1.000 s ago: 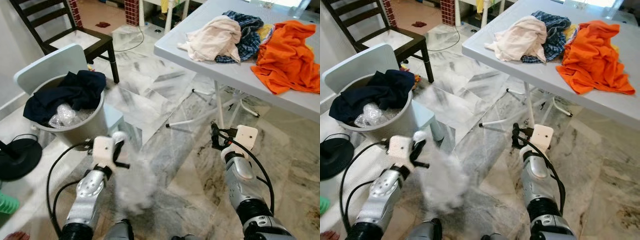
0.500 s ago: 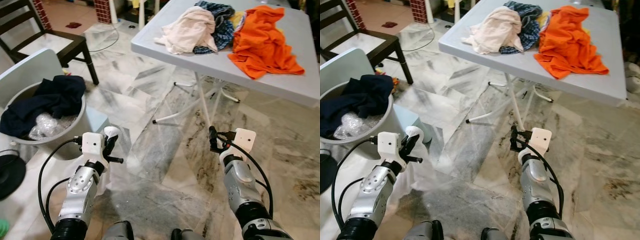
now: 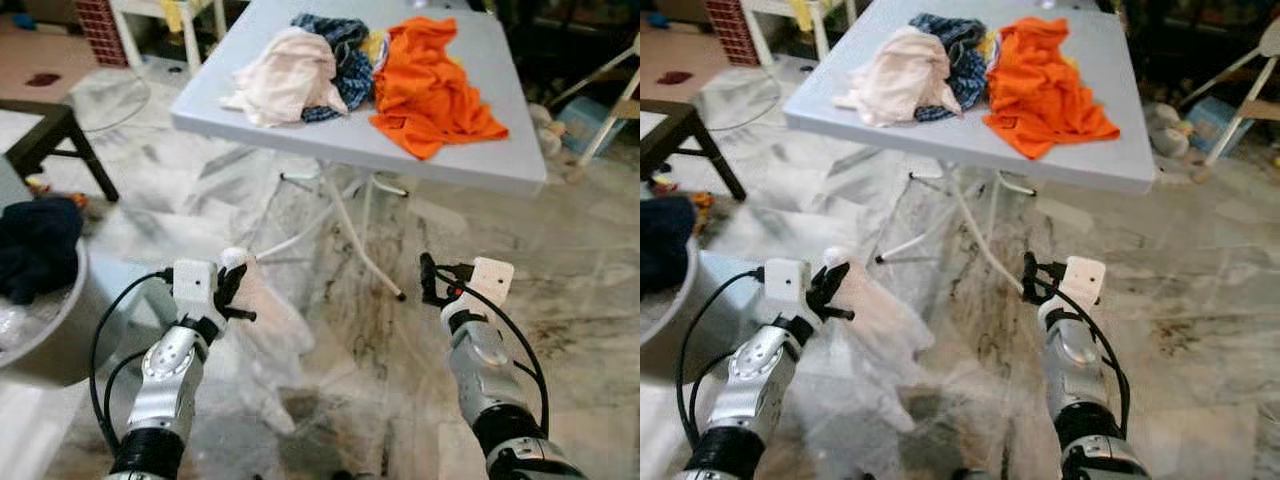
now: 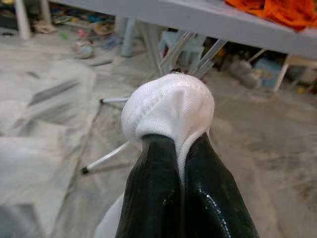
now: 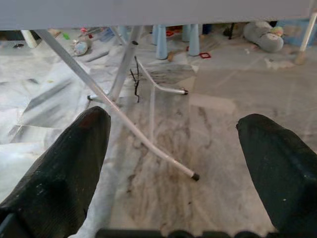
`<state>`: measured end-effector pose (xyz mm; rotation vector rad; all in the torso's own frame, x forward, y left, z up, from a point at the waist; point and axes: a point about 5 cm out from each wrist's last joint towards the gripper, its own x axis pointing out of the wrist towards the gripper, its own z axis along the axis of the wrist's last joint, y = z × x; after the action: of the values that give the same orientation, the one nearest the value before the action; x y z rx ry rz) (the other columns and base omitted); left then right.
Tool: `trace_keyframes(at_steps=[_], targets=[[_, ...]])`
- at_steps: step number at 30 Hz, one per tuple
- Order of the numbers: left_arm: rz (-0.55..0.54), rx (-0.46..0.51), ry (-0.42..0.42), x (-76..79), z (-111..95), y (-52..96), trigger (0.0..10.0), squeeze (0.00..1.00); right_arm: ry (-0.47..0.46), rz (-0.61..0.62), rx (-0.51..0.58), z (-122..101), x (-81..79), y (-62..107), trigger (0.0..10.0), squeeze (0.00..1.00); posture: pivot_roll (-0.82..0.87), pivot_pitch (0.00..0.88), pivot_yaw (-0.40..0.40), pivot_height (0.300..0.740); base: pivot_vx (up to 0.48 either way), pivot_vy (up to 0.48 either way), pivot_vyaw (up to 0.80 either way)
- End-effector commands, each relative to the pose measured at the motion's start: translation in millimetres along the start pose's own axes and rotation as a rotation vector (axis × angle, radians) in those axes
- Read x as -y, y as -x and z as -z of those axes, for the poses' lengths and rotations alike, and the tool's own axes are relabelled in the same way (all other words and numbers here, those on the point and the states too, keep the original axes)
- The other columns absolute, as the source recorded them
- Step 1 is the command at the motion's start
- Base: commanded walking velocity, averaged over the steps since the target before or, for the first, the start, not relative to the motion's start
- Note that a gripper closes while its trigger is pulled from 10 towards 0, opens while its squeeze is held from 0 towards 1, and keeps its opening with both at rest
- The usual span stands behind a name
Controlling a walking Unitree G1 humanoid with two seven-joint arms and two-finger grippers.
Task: Hang hanger
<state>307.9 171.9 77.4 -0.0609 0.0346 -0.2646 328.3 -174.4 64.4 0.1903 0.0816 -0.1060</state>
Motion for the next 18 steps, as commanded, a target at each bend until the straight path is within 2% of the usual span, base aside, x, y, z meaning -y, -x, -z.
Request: trace_keyframes(at_steps=[1, 15, 18], targets=[[0.006, 0.007, -0.001, 1.4, 0.4, 0.1, 10.0, 0.00, 0.005, 0.002, -0.001, 0.2, 2.5, 0.1, 10.0, 0.00, 0.16, 0.160, -0.083, 0.740, 0.330, 0.000, -0.80], [0.027, -0.022, 0.003, 4.5, 6.5, 1.4, 10.0, 0.00, 0.011, -0.002, -0.009, 1.5, 2.0, 0.0, 10.0, 0.00, 0.16, 0.161, -0.087, 0.740, 0.319, 0.000, -0.80], [0.024, -0.030, 0.003, 4.8, 7.3, 1.2, 10.0, 0.00, 0.007, -0.001, -0.009, 1.7, 1.7, -0.1, 10.0, 0.00, 0.16, 0.160, -0.081, 0.740, 0.000, 0.000, -0.80]])
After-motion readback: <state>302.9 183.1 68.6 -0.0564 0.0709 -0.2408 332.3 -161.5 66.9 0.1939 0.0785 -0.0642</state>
